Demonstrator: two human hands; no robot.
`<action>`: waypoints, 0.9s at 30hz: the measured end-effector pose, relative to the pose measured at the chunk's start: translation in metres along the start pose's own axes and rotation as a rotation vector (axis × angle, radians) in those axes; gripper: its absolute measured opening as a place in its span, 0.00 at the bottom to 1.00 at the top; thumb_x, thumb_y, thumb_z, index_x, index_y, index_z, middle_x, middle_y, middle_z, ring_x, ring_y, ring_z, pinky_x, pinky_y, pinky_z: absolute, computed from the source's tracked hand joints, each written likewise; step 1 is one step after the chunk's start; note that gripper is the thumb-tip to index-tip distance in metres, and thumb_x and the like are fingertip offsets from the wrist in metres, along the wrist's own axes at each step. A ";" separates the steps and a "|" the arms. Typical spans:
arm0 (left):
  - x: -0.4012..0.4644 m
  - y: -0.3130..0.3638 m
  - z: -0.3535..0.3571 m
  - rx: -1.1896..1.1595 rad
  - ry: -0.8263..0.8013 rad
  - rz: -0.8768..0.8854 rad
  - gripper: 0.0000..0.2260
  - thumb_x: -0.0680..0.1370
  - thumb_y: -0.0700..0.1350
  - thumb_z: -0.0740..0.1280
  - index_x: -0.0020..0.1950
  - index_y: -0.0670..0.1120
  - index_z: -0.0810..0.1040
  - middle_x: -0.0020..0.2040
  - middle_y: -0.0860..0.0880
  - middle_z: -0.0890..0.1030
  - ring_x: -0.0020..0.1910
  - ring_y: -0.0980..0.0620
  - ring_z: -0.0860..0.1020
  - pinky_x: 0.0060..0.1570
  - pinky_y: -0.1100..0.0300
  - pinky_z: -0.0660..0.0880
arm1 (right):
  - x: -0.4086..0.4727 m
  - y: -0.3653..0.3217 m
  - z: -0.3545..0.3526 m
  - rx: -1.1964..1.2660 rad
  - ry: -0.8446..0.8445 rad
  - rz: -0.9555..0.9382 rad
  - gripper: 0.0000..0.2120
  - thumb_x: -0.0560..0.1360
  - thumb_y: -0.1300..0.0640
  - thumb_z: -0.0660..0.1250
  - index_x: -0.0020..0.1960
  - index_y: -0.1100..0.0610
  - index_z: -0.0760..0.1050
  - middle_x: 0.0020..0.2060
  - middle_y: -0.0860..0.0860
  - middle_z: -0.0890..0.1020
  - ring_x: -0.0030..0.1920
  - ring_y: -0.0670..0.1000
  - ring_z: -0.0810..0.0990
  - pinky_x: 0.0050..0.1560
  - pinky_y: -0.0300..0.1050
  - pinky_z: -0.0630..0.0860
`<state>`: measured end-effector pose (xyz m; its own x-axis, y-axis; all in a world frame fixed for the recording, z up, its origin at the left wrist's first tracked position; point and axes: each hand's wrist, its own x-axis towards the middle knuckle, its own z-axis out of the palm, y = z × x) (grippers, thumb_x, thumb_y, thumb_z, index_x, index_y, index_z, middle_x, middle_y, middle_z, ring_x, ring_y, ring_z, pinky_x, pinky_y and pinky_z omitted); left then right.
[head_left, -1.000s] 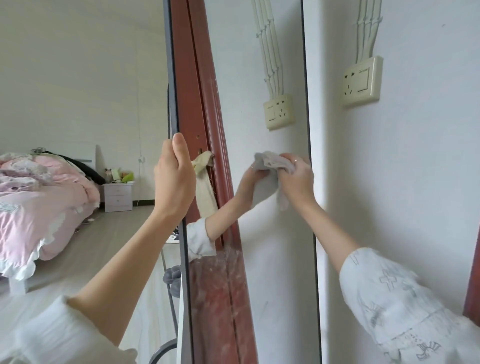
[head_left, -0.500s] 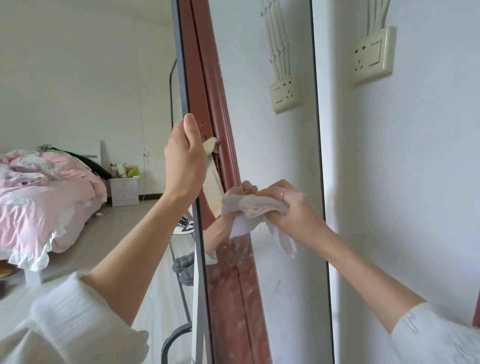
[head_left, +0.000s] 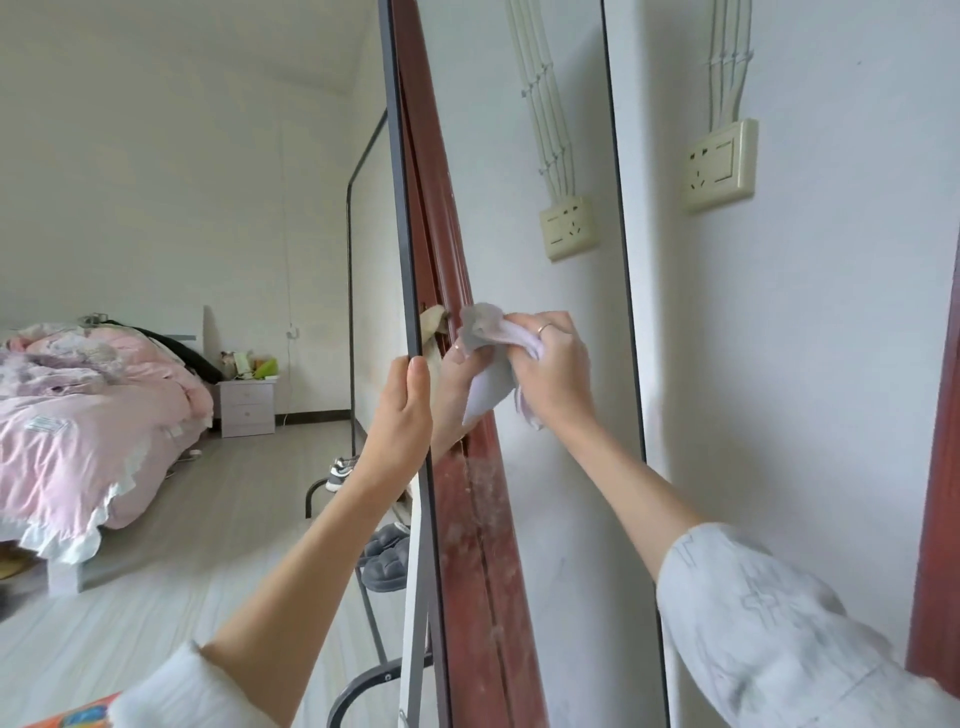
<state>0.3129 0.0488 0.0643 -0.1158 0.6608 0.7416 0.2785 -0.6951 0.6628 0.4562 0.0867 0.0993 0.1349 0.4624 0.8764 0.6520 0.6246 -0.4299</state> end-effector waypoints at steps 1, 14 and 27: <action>0.000 0.000 -0.002 -0.022 -0.005 -0.017 0.14 0.82 0.48 0.48 0.38 0.48 0.61 0.35 0.52 0.60 0.32 0.56 0.61 0.34 0.71 0.64 | -0.008 -0.001 0.000 -0.003 -0.042 -0.038 0.15 0.73 0.65 0.64 0.57 0.54 0.80 0.48 0.52 0.75 0.48 0.51 0.77 0.49 0.35 0.69; 0.006 -0.007 -0.019 -0.057 -0.167 -0.133 0.11 0.83 0.50 0.46 0.51 0.46 0.64 0.41 0.56 0.65 0.39 0.64 0.64 0.41 0.71 0.62 | -0.066 -0.005 -0.031 -0.063 -0.457 -0.069 0.13 0.71 0.64 0.66 0.54 0.57 0.81 0.43 0.48 0.72 0.43 0.47 0.75 0.40 0.21 0.66; 0.006 -0.011 -0.012 -0.480 -0.357 -0.269 0.12 0.82 0.51 0.52 0.46 0.46 0.68 0.48 0.44 0.73 0.49 0.53 0.74 0.51 0.64 0.71 | -0.073 -0.019 0.007 -0.010 -0.121 -0.271 0.16 0.69 0.71 0.66 0.53 0.58 0.82 0.41 0.47 0.73 0.43 0.49 0.75 0.46 0.33 0.73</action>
<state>0.2979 0.0571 0.0626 0.2241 0.8251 0.5186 -0.1819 -0.4874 0.8540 0.4286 0.0453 0.0426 -0.1353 0.3516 0.9263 0.6593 0.7299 -0.1807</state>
